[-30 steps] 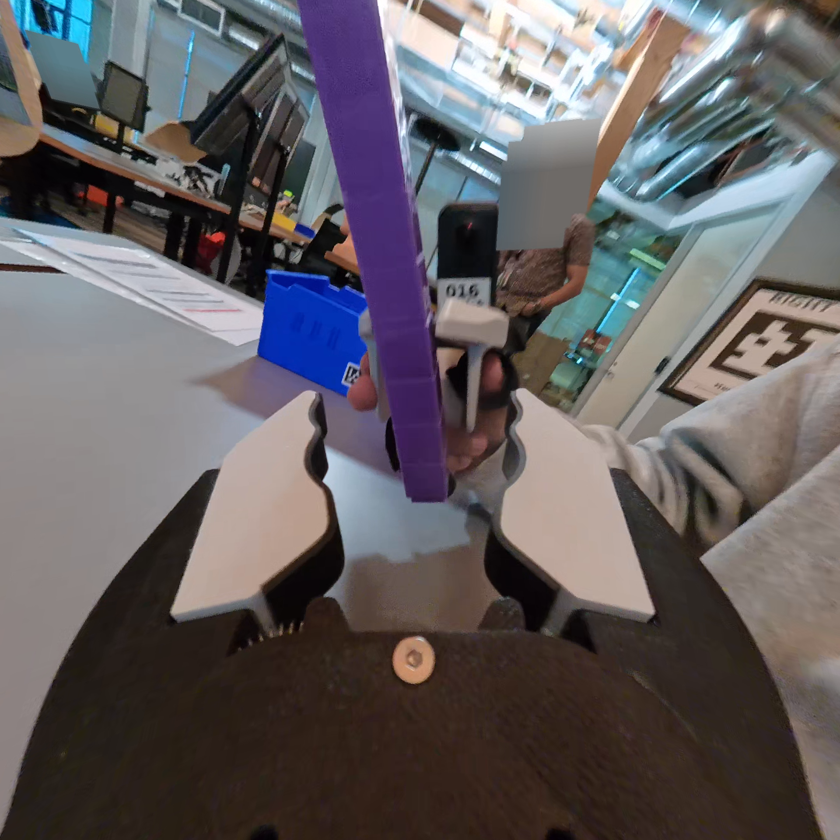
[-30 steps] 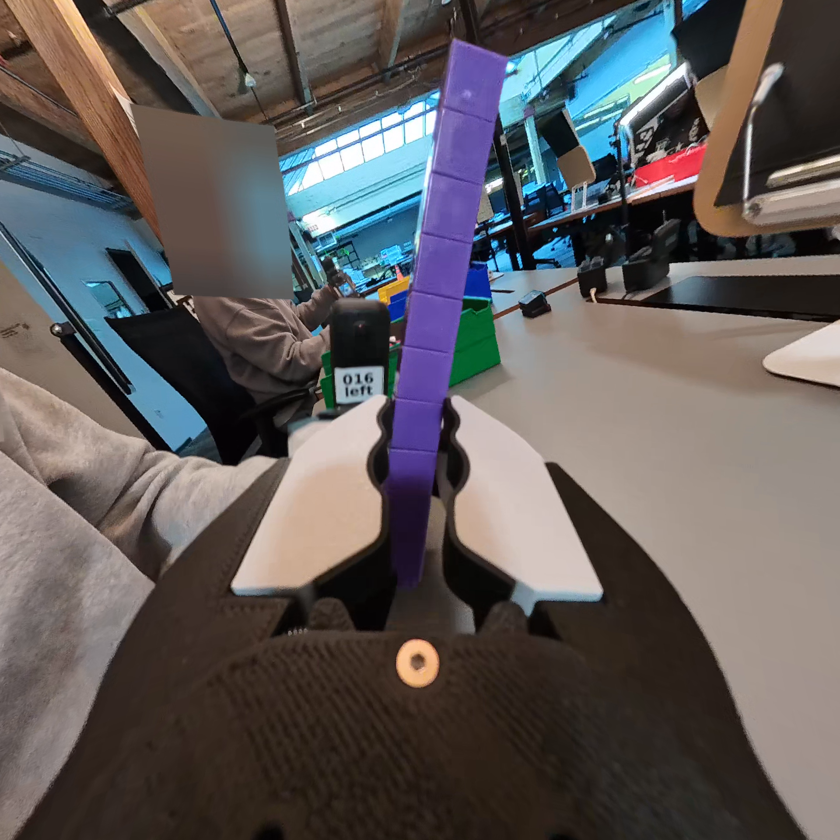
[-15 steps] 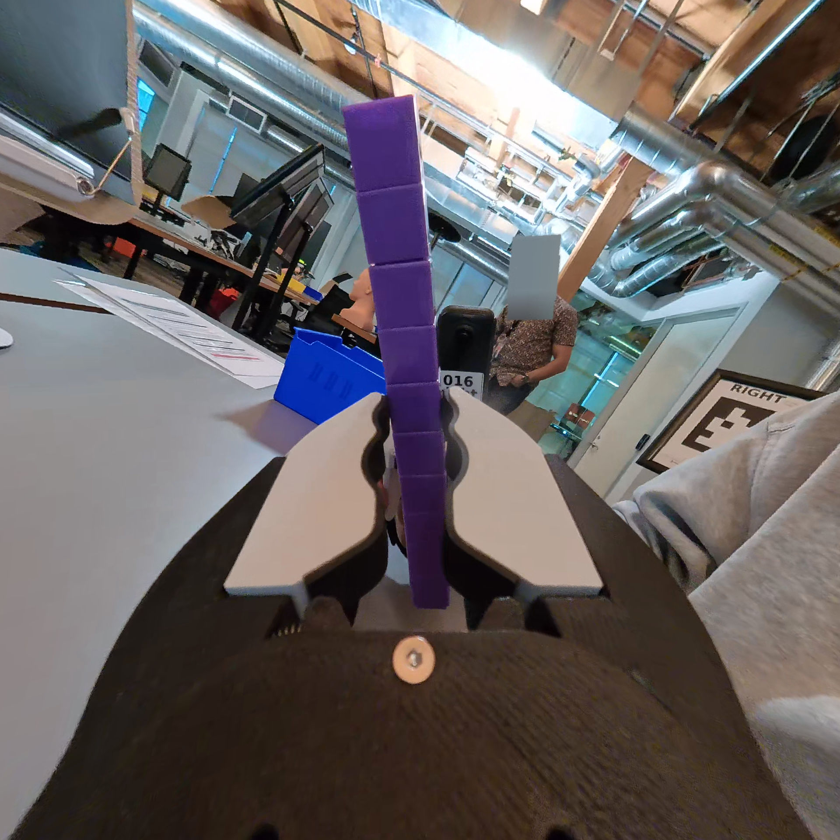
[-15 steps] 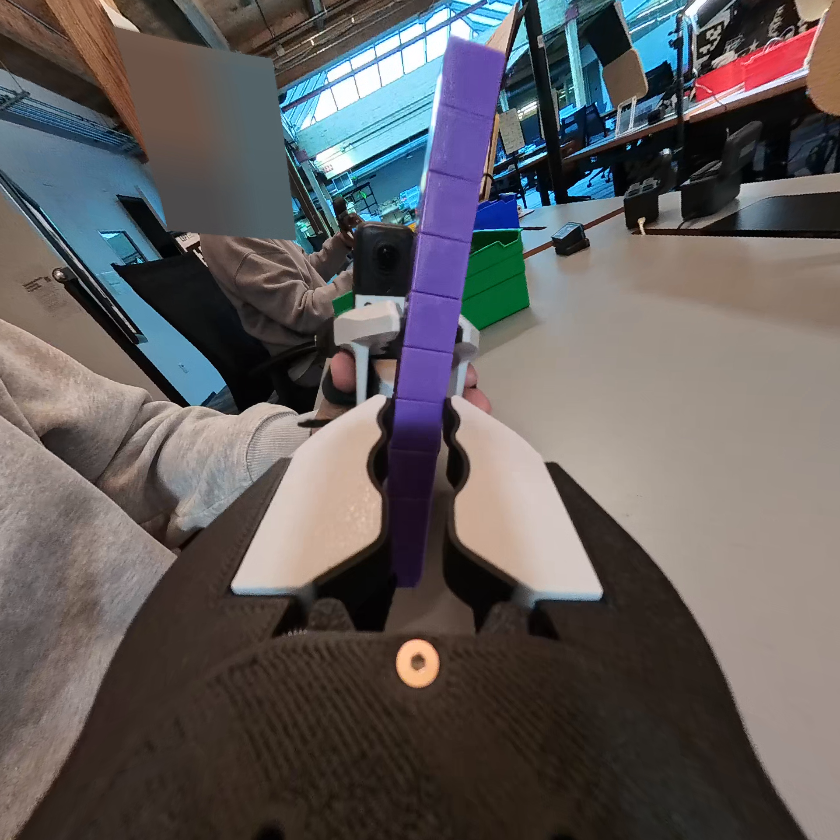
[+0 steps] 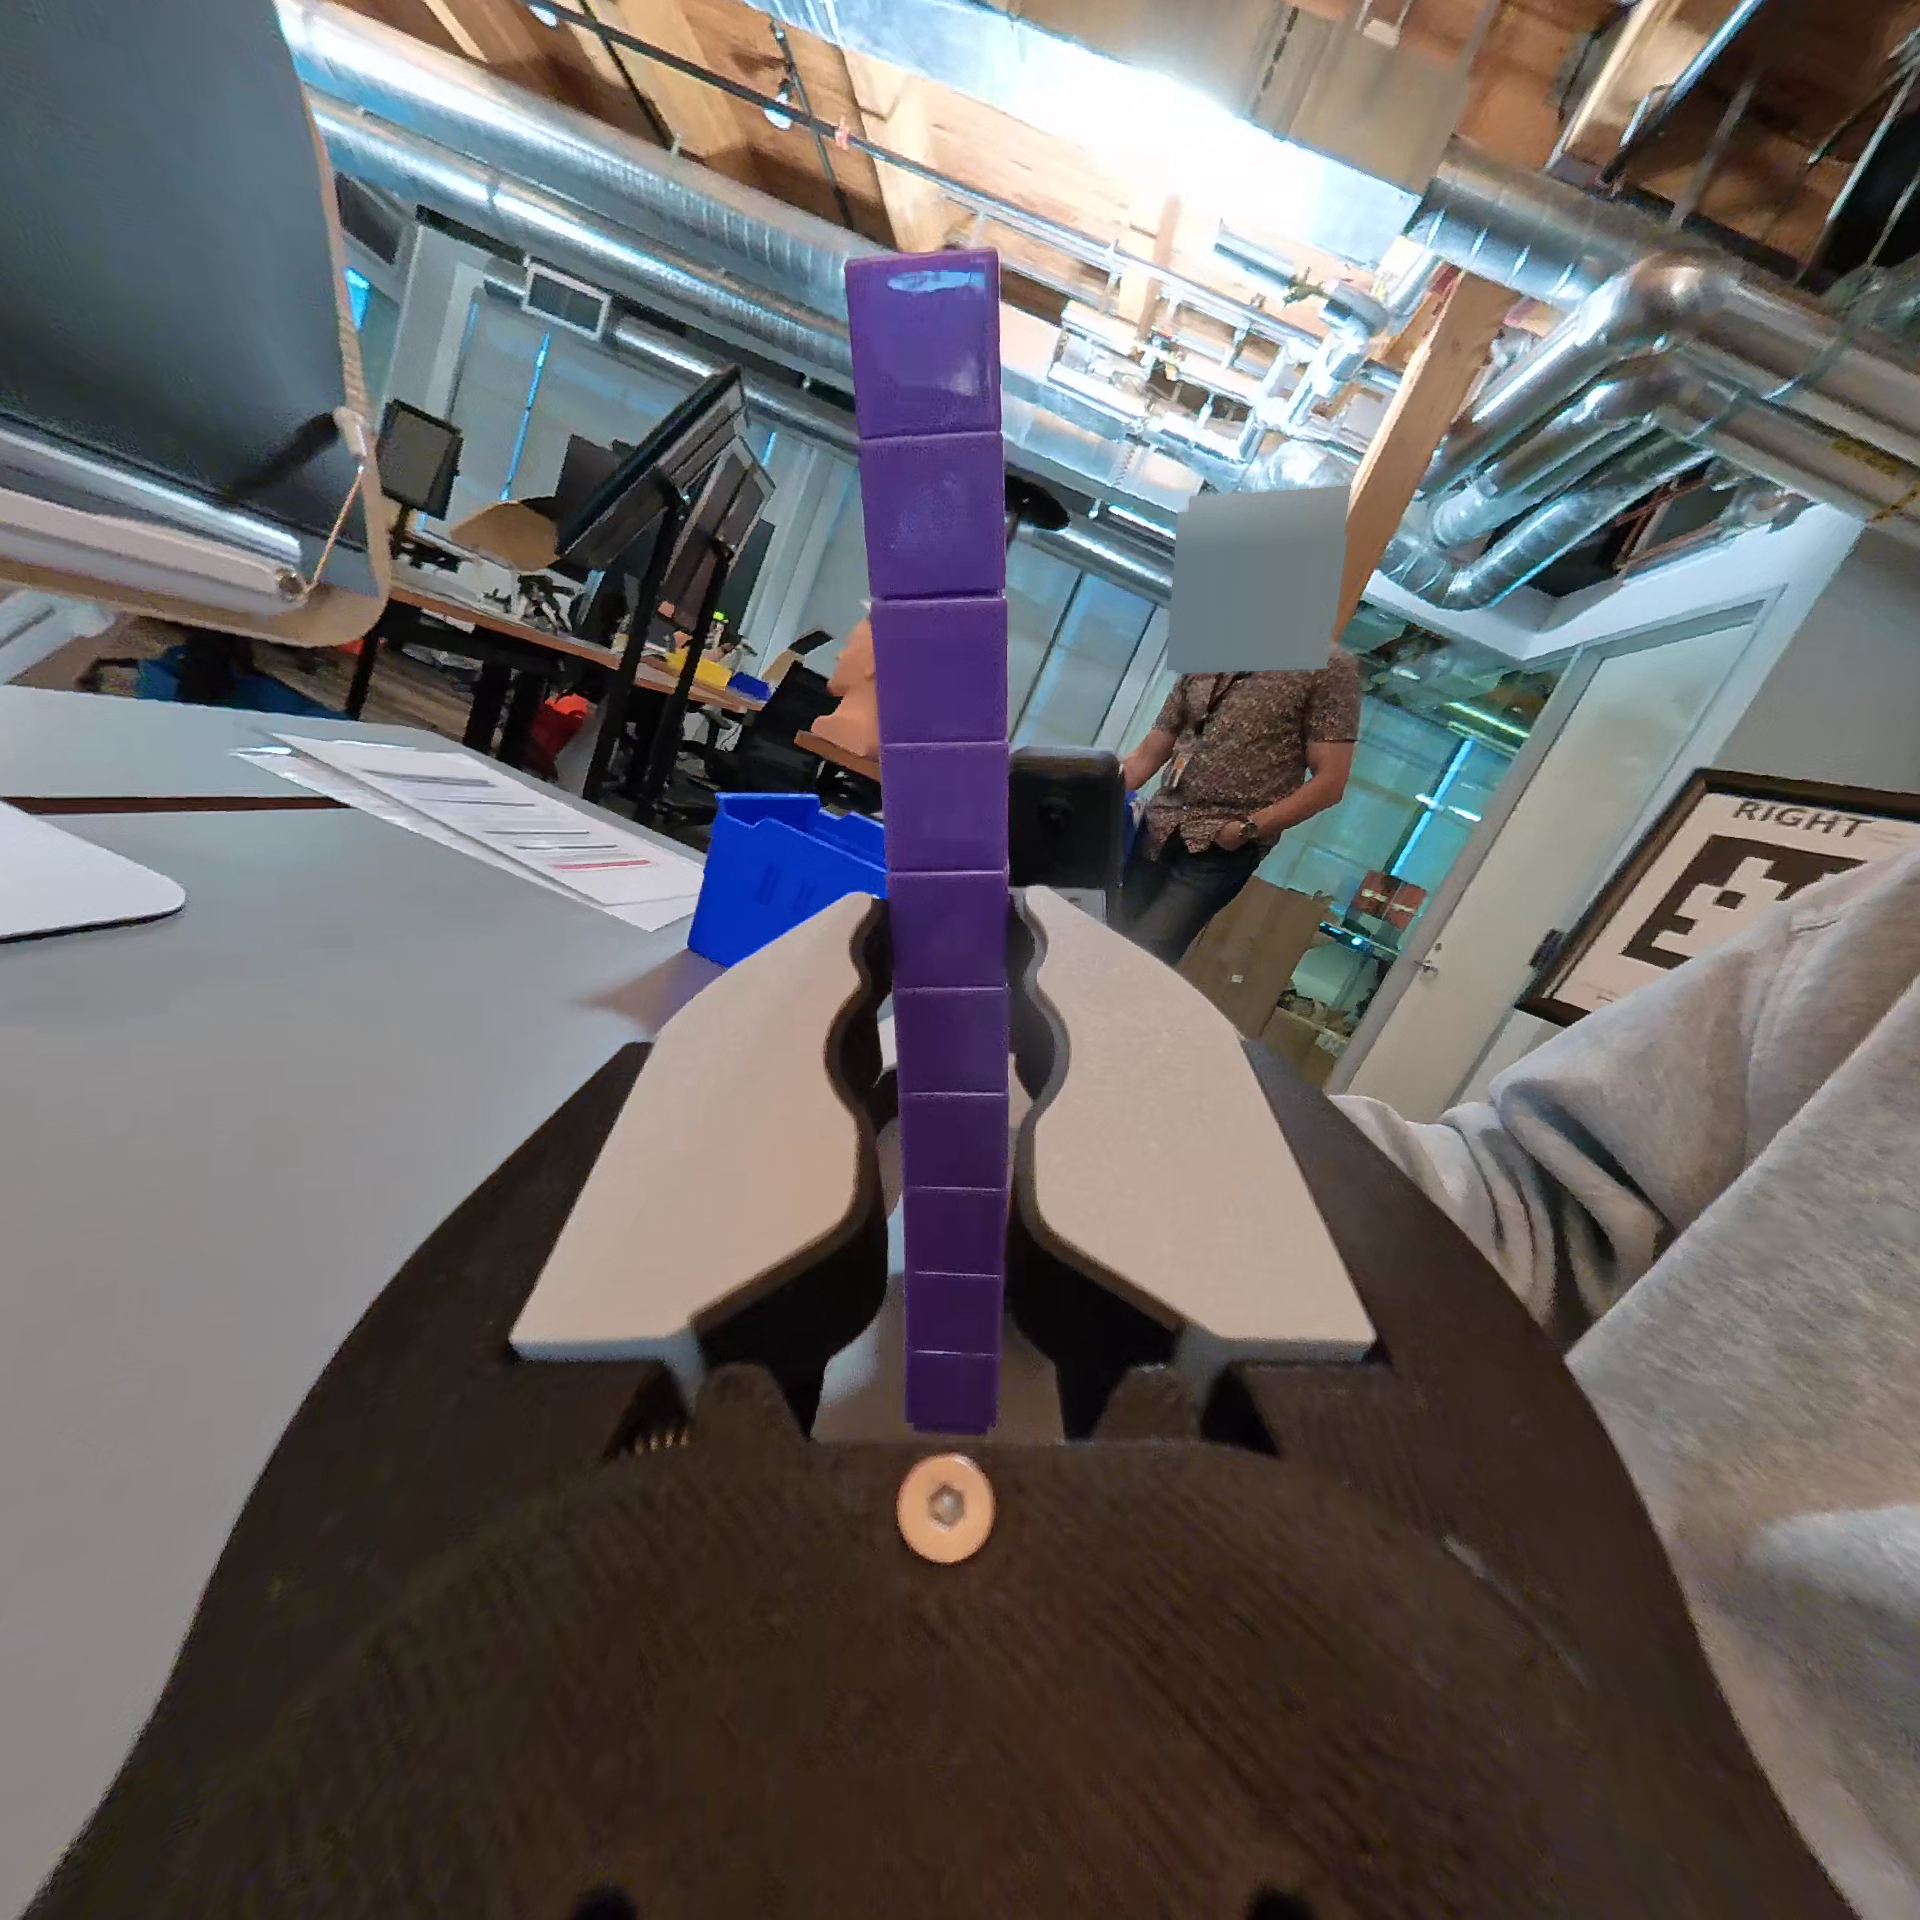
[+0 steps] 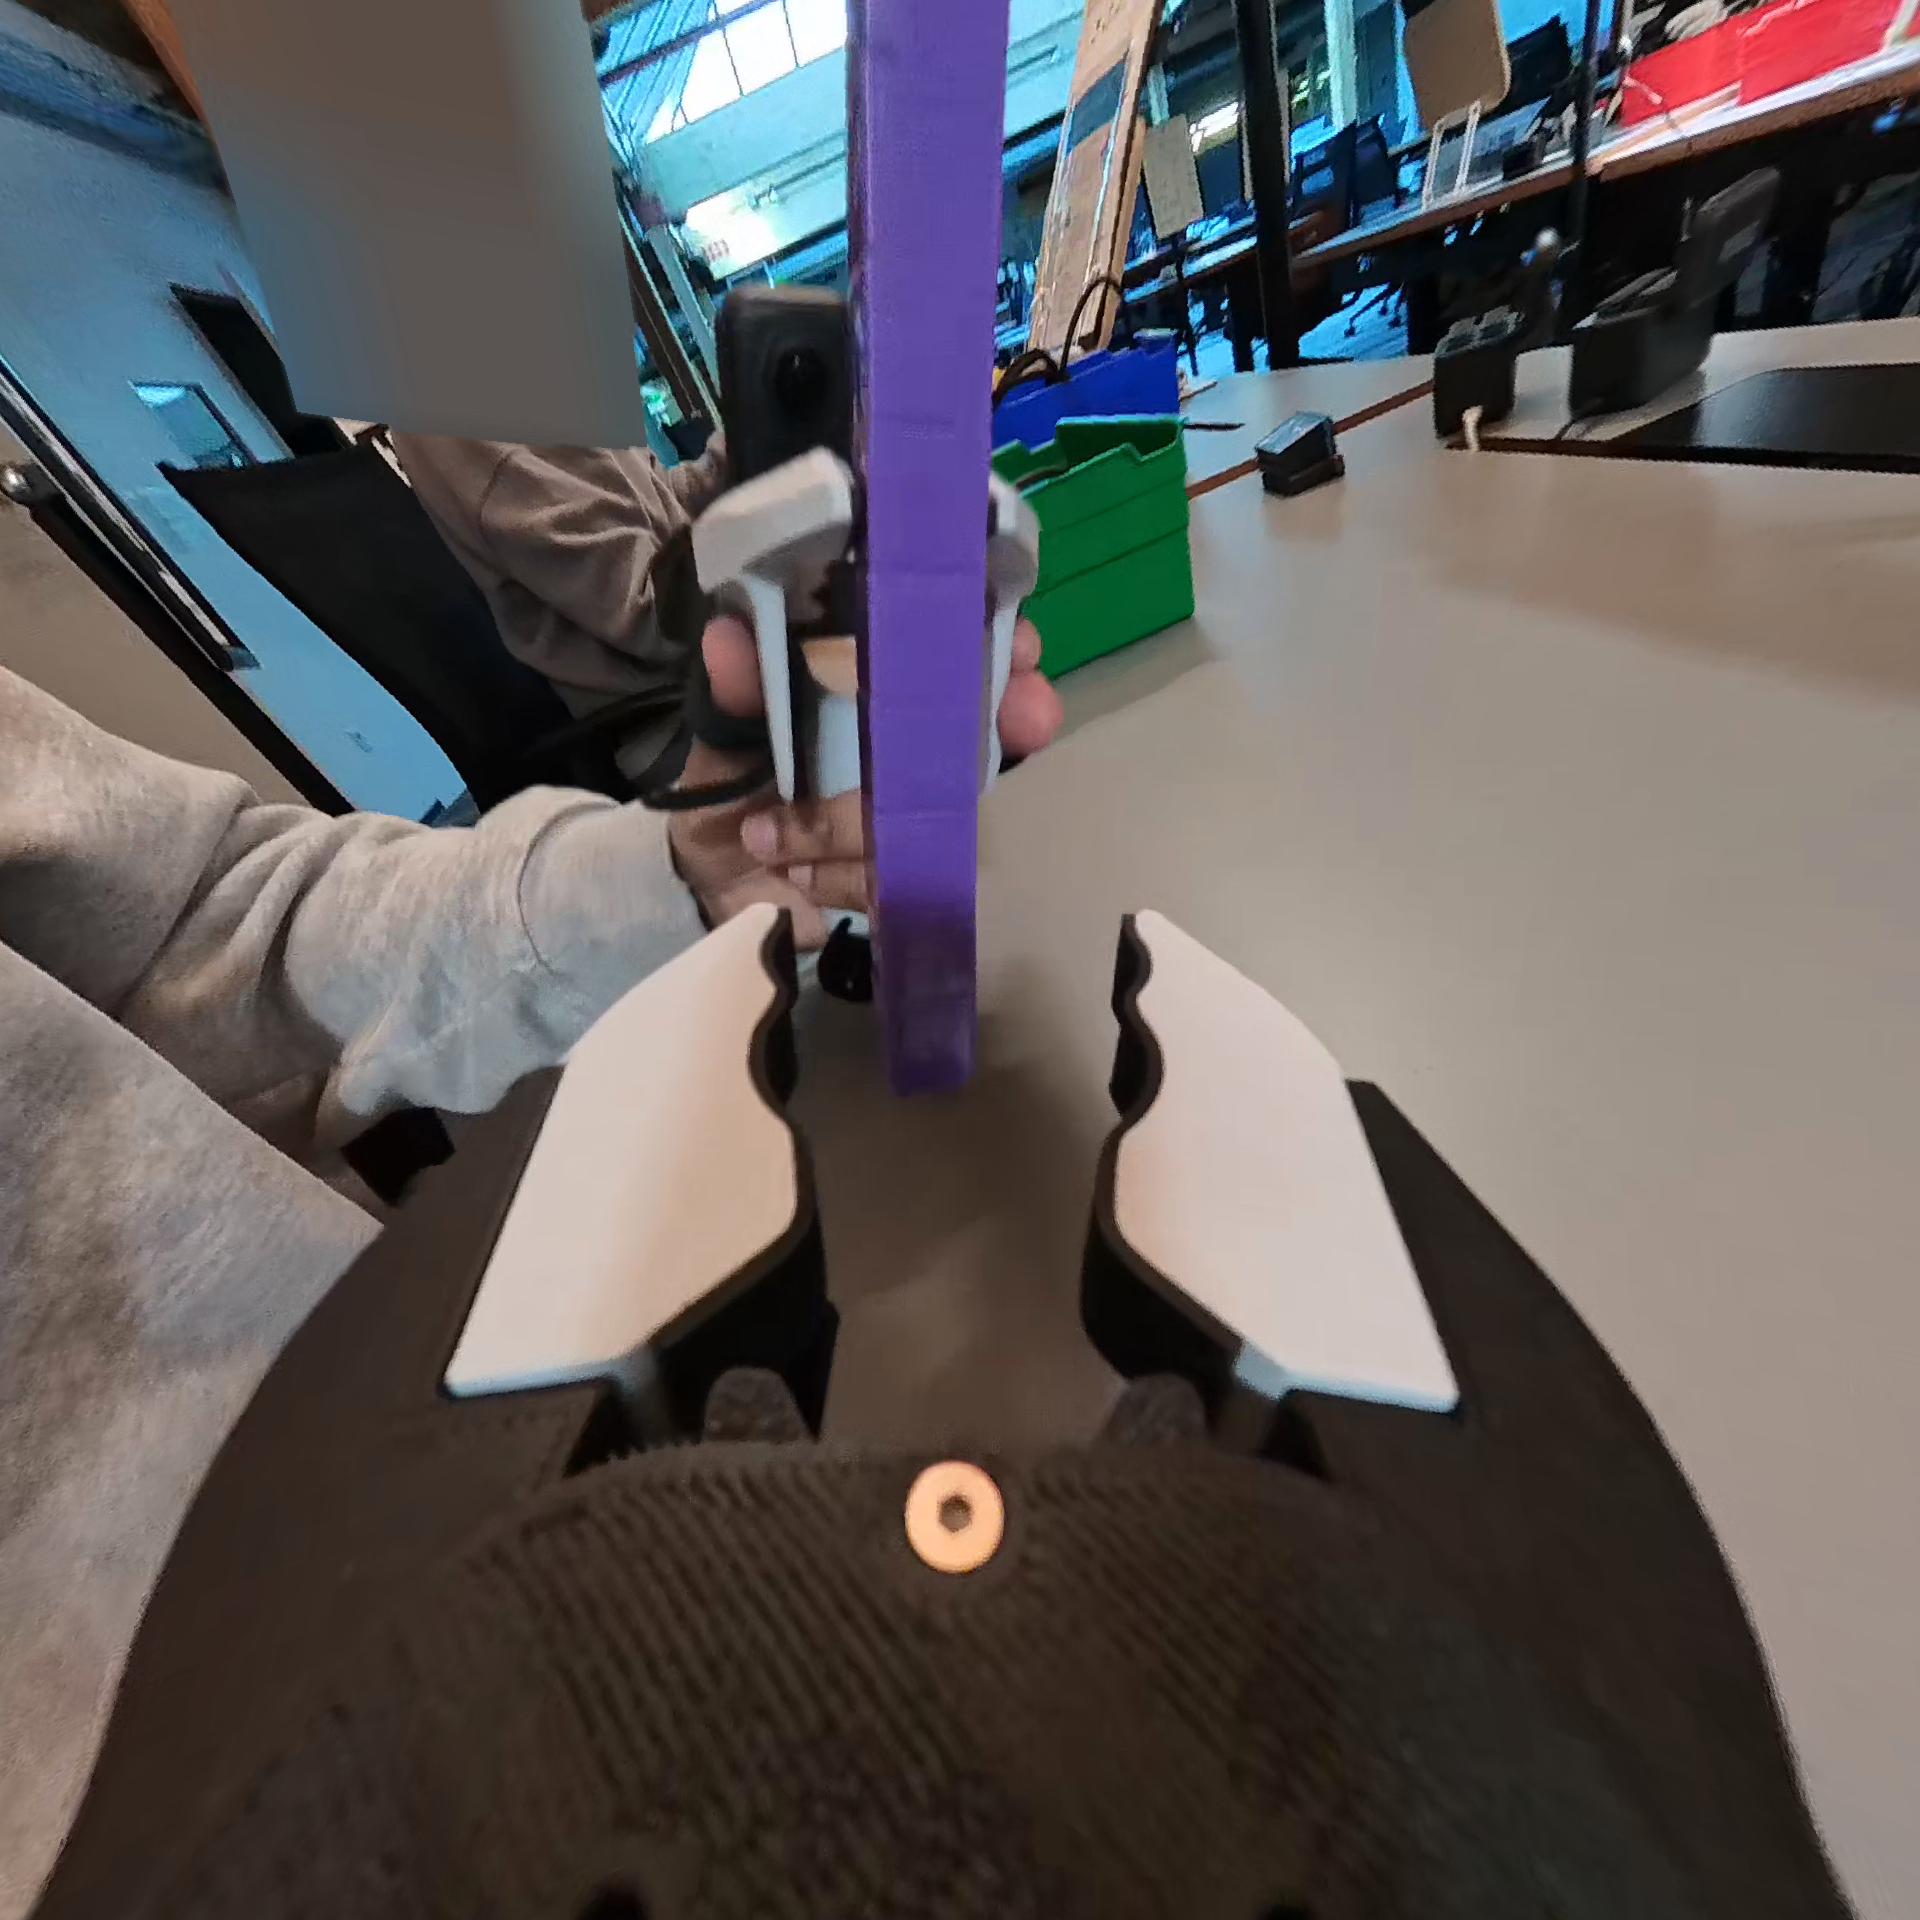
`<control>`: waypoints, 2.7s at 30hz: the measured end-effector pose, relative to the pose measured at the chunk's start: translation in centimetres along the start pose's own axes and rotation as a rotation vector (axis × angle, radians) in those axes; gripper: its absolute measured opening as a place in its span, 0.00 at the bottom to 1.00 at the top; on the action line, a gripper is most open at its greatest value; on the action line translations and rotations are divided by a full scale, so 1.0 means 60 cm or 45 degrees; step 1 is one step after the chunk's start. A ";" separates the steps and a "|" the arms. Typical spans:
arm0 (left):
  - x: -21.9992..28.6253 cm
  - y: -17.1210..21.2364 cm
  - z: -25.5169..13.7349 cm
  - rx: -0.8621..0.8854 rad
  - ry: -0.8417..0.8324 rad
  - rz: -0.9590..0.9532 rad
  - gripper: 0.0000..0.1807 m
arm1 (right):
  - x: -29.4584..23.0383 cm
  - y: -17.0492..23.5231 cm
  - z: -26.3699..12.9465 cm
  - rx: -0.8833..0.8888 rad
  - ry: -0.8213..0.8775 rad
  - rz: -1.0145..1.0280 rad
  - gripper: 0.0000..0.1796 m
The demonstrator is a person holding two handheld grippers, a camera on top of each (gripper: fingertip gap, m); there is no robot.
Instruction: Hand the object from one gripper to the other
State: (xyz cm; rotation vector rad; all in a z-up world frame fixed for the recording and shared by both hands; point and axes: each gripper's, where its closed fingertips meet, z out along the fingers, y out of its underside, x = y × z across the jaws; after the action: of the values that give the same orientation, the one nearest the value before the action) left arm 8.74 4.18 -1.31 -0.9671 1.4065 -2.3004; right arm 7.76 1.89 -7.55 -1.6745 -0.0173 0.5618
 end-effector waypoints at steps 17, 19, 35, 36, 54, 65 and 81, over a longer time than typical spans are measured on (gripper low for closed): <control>0.059 -0.041 0.002 0.060 0.182 -0.004 0.12 | -0.061 0.018 0.049 -0.043 -0.090 -0.082 0.13; 0.061 -0.042 0.003 0.058 0.183 0.009 0.12 | -0.063 0.015 0.049 -0.025 -0.092 -0.096 0.13; 0.056 -0.024 0.014 0.024 0.152 -0.021 0.35 | -0.062 -0.028 0.027 0.210 -0.120 -0.067 0.13; 0.056 -0.023 0.014 0.019 0.150 -0.021 0.35 | -0.062 -0.029 0.027 0.215 -0.122 -0.070 0.13; 0.071 0.019 0.031 -0.101 0.215 -0.034 0.28 | -0.071 -0.033 0.027 0.240 -0.139 -0.104 0.12; 0.074 0.036 0.032 -0.164 0.221 0.011 0.13 | -0.070 -0.035 0.025 0.243 -0.137 -0.097 0.13; 0.038 0.043 0.019 -0.171 0.120 0.046 0.13 | -0.013 -0.070 -0.026 0.286 0.022 -0.049 0.31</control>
State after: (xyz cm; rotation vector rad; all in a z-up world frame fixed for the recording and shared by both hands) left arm 7.55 0.88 -2.30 -0.8720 1.6214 -2.2770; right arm 8.94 0.99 -3.28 -1.4575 0.0256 0.5011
